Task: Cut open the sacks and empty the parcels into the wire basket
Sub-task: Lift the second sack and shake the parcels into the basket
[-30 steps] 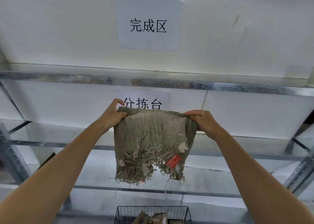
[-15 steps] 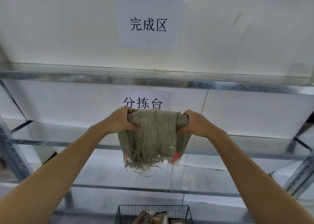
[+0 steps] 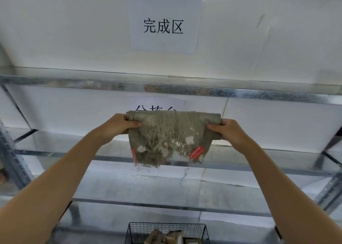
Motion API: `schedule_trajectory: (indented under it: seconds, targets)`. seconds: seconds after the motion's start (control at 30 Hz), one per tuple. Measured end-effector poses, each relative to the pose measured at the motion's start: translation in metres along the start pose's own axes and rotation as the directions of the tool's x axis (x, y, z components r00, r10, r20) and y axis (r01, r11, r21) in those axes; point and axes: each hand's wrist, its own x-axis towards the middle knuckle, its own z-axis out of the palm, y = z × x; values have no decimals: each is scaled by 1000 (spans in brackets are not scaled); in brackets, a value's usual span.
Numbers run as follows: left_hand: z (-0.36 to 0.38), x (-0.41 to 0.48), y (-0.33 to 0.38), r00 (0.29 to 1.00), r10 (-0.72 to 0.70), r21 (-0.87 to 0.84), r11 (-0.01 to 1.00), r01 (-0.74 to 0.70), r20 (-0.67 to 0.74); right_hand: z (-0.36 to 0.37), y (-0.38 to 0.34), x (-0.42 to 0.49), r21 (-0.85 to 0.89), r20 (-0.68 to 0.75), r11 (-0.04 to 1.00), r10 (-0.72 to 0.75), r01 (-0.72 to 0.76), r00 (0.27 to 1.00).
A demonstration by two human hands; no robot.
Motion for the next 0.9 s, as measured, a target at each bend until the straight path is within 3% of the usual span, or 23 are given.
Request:
schedule_trajectory:
  seconds: [0.07,0.23,0.6,0.73,0.9]
  targets:
    - [2,-1,-3,999,-9,-44,999,7,-43,2,0,1,78,-52,997,2,2,999]
    - [11,-3,-2,977,47,-5,999,-49,-206,10,2,0,11,-101,1000,-22,23,995]
    - [10,-18,-9,975,118,191,978,-81,-188,25,2,-1,-13,-50,985,-170,170,984]
    - [3,-28,-12,964,123,194,978,-77,-237,38,3,7,-10,20,989,-150,151,988]
    - [-14,-53,-28,955,28,218,975,39,-296,71,1,13,23,242,994,-108,105,964]
